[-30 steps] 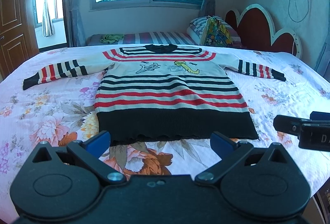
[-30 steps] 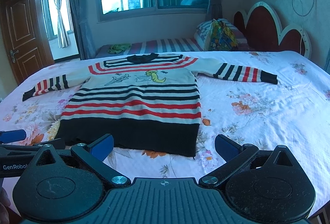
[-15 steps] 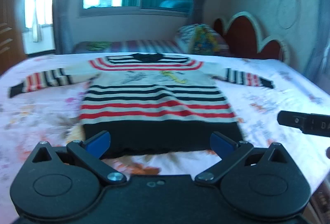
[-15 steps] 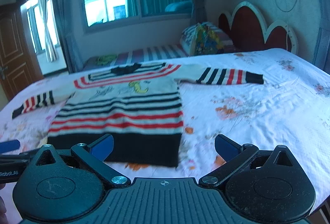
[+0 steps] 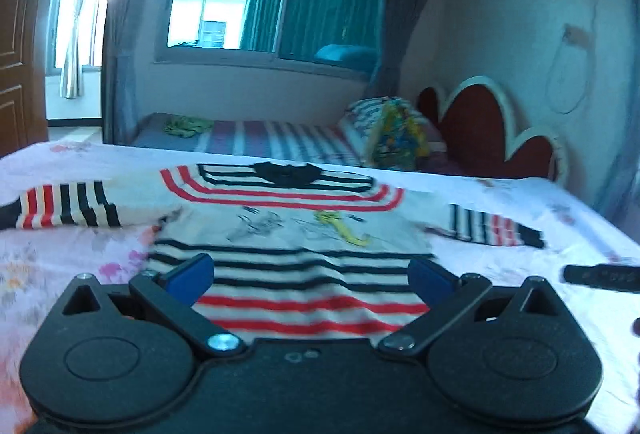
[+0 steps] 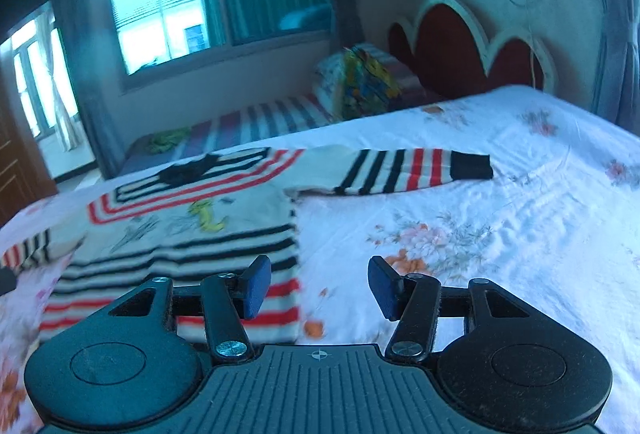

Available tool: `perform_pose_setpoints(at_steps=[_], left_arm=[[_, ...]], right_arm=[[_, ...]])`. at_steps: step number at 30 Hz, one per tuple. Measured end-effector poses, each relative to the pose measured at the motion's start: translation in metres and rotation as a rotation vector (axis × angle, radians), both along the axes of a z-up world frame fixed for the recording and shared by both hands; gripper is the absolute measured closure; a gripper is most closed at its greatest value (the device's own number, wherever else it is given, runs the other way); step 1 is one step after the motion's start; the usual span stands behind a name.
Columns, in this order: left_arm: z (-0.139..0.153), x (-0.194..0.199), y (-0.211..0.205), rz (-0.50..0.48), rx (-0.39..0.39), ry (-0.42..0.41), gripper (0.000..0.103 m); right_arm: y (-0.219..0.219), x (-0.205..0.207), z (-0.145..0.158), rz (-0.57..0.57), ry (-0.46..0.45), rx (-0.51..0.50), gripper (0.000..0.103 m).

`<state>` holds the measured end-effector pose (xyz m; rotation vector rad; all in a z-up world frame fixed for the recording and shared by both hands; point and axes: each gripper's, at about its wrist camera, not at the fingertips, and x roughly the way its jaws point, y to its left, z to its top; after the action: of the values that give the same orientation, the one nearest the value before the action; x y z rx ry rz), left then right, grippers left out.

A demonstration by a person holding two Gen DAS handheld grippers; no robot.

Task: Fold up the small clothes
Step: 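Move the right gripper to the black sleeve cuff and grasp it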

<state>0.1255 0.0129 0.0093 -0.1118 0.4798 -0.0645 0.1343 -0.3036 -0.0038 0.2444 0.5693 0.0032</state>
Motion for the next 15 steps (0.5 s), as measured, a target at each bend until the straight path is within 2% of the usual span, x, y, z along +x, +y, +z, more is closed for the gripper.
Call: perform_pose_setpoints(at_steps=[4,7,11,13,15], left_arm=[[-0.009,0.049,0.017,0.026,0.023,0.031,0.001],[-0.017,0.082,0.028,0.087,0.047,0.019,0.003],[-0.029,0.130,0.042,0.146,0.026,0.061,0.003],[-0.038,0.152,0.043,0.157,0.041,0.071,0.003],[-0.047,0.174,0.042,0.156,0.068,0.095,0.003]], right_arm=[[-0.039,0.051,-0.007,-0.079,-0.010,0.058,0.048],[-0.071,0.097,-0.017,-0.139,-0.010,0.104,0.048],[-0.115,0.156,-0.042,-0.230,0.004,0.193,0.049],[-0.133,0.178,-0.058,-0.273,0.018,0.230,0.049],[-0.148,0.196,-0.076,-0.312,0.038,0.263,0.059]])
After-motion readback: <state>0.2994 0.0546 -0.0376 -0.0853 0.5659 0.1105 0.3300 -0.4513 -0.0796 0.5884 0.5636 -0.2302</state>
